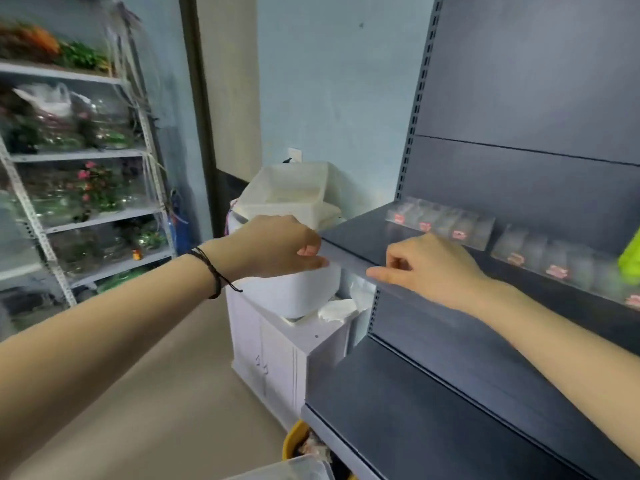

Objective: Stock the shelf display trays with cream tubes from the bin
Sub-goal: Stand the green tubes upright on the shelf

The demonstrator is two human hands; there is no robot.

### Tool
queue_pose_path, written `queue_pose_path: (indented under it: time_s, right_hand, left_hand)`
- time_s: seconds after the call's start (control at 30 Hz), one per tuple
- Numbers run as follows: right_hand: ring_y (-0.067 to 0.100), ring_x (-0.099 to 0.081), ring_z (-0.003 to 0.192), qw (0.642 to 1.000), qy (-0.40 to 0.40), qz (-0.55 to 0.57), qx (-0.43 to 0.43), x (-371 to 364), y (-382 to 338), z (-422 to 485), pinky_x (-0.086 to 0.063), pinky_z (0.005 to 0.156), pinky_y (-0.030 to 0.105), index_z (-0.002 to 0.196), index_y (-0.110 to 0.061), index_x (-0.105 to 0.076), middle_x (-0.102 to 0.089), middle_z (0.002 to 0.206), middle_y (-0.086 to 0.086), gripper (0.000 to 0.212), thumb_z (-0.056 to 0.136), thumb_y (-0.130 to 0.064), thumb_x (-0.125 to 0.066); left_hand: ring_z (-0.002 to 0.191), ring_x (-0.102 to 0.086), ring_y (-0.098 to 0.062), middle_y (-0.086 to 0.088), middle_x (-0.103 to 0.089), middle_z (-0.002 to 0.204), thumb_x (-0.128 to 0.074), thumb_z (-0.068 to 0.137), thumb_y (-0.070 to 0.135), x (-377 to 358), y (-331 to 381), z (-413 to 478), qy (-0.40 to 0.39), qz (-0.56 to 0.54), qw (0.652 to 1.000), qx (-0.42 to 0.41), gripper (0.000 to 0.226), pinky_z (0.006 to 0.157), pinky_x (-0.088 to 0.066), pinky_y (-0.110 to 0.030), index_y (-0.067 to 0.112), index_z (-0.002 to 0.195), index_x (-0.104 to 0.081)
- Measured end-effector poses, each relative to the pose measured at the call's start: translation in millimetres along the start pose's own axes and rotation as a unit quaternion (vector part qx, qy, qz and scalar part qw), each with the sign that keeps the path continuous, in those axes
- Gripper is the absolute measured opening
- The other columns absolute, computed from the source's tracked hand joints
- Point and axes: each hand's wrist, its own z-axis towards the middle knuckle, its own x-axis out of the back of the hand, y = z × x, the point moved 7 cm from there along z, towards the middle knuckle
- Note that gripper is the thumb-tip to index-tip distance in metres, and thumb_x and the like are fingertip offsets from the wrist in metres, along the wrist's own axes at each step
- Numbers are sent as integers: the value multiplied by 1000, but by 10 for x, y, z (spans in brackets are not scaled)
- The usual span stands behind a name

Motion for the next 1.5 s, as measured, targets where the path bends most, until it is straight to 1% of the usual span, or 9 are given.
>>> queue_pose_path:
  time_s: [0.1,0.33,0.5,0.7,0.87,1.07,1.2,1.37,1.5]
  right_hand:
    - [13,-60,70,999,-35,22,29,-502,-552,85,-45,58,29,74,-24,-60,-64,74,-8,47,83,-69,-48]
    - [6,-54,86,959,-243,86,118,-2399,-1455,-176,-42,64,29,111,-30,-61,-63,103,-13,47,86,-67,-47]
    - [10,-55,84,896,-417,108,109,-3909,-1569,-782,-39,62,23,96,-37,-55,-59,96,-10,24,89,-60,-50]
    - [11,-54,94,846,-516,131,36,-5350,-1357,-1448,-43,73,24,133,-25,-49,-58,124,-3,56,88,-57,-54]
    - [14,-48,126,824,-543,160,-27,-6382,-974,-1675,-41,102,27,138,-20,-46,-49,141,0,67,82,-49,-68]
    - [19,-33,138,816,-568,107,-4,-7512,-743,-1656,-32,110,31,147,-14,-32,-29,154,3,87,78,-54,-69]
    - [28,-16,147,822,-568,37,21,-8044,-662,-1670,-24,117,41,141,-11,-40,-19,158,13,85,77,-61,-65]
    - [23,-56,113,824,-562,73,-19,-8401,-605,-1653,-47,93,35,116,-7,-56,-58,122,9,60,79,-51,-71]
    - [22,-61,83,813,-575,83,-48,-8542,-558,-1653,-47,69,31,94,-6,-60,-64,93,8,28,81,-27,-75]
  left_hand:
    - [77,-55,-15,10,-63,87,-39,88,62,-404,-346,-575,-63,23,997,23,38,57,-35,-26,29,89,-59]
    - [115,-54,-21,4,-60,124,-37,87,66,-2241,-701,-1797,-255,-23,963,79,51,87,-45,-35,36,126,-53]
    - [120,-52,-23,0,-57,128,-35,86,70,-3671,-406,-2504,-365,-110,916,129,66,91,-45,-38,26,133,-49]
    - [108,-57,-23,-4,-64,114,-49,84,63,-5072,47,-2894,-409,-239,862,181,57,80,-42,-32,17,116,-59]
    - [114,-54,-20,2,-56,126,-58,79,53,-6229,428,-3027,-396,-390,779,290,52,94,-47,-38,24,122,-54]
    - [110,-53,-14,4,-55,123,-67,74,52,-7284,753,-3027,-349,-498,698,379,60,95,-48,-35,26,126,-50]
    - [102,-54,-10,7,-54,124,-71,75,48,-7680,775,-3004,-336,-505,689,397,59,90,-48,-28,28,126,-48]
    - [105,-55,-12,8,-53,125,-71,79,40,-7968,707,-2733,-302,-484,719,397,57,86,-48,-28,27,128,-46]
    - [121,-47,-18,1,-51,131,-72,79,32,-8187,695,-2408,-297,-432,768,367,57,96,-46,-34,23,130,-47]
